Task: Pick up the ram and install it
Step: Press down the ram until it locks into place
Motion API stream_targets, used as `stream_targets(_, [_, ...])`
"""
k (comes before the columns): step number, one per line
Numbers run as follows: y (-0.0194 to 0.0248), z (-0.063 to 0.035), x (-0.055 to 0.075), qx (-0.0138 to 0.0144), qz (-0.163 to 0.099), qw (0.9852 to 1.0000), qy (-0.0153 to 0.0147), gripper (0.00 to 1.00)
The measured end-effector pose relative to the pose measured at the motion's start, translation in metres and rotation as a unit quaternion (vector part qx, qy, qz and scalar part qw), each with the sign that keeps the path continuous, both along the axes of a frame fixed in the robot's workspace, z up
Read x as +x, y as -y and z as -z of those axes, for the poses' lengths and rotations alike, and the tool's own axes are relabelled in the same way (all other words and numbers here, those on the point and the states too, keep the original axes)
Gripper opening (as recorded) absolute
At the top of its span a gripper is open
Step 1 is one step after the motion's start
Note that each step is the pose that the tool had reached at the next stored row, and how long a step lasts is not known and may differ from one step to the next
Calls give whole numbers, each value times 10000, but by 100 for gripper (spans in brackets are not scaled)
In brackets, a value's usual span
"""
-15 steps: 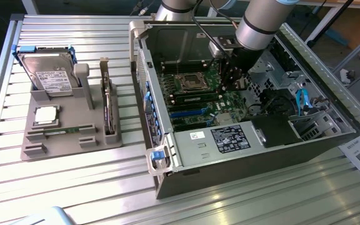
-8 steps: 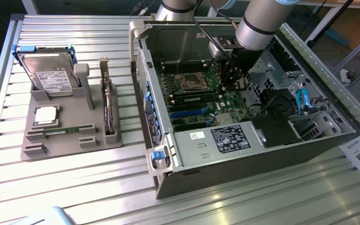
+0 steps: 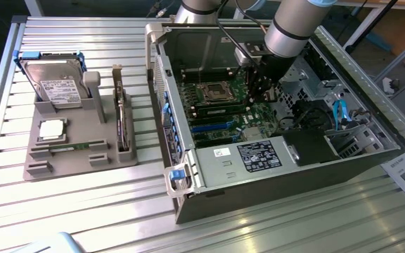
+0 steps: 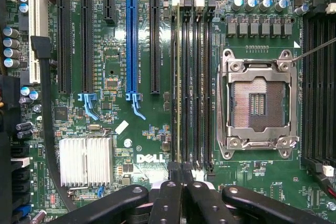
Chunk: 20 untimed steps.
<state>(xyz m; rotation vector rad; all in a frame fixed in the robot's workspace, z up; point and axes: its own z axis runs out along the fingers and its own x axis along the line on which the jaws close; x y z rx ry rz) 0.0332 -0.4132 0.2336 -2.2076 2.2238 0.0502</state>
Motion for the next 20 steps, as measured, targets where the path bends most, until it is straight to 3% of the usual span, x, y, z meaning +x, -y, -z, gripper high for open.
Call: stream_targets(20, [0,34,0,-1,0,10000,0,10])
